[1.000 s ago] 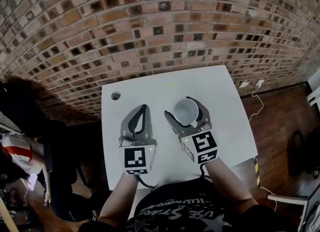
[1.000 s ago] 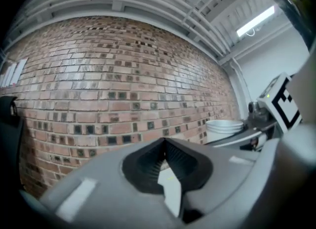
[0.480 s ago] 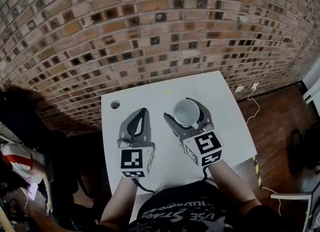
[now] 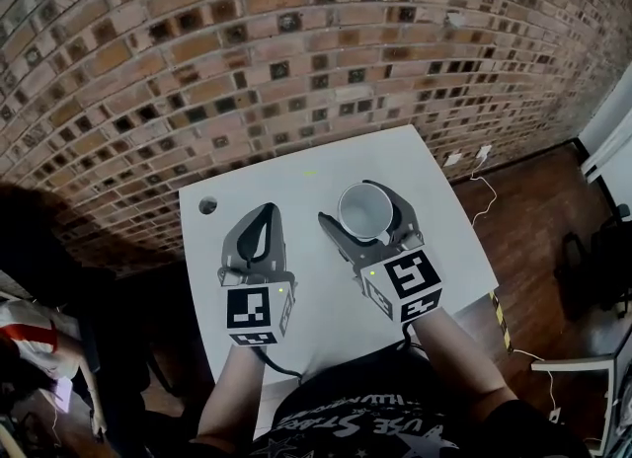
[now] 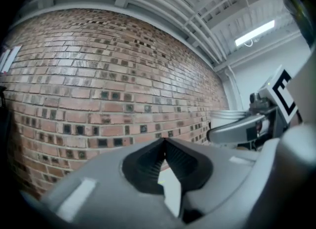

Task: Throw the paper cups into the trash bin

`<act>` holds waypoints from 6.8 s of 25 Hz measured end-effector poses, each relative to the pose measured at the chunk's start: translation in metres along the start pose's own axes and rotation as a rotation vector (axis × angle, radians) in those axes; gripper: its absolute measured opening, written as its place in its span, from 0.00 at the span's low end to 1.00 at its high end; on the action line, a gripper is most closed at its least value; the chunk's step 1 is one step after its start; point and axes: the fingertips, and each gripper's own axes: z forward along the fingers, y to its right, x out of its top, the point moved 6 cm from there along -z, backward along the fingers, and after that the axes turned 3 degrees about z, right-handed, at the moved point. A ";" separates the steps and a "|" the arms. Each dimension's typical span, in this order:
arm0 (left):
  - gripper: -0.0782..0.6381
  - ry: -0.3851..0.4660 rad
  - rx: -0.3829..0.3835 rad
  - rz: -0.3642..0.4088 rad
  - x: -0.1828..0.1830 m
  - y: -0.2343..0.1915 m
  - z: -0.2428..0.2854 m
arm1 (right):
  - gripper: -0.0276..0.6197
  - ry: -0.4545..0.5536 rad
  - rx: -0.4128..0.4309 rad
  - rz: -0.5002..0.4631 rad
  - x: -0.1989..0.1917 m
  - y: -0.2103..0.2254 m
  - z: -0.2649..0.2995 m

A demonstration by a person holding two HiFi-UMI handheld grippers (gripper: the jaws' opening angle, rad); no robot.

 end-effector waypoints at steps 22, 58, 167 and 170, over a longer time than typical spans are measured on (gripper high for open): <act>0.12 -0.036 0.103 0.074 0.017 0.152 0.075 | 0.58 0.043 0.176 0.056 -0.013 0.153 -0.063; 0.12 0.003 0.152 0.054 0.045 0.230 0.089 | 0.58 0.093 0.236 0.010 0.020 0.236 -0.130; 0.12 -0.491 0.326 -0.168 -0.498 0.519 0.343 | 0.59 -0.520 0.401 0.106 -0.620 0.494 -0.127; 0.12 -0.534 0.341 -0.182 -0.514 0.522 0.337 | 0.59 -0.555 0.405 0.109 -0.637 0.491 -0.128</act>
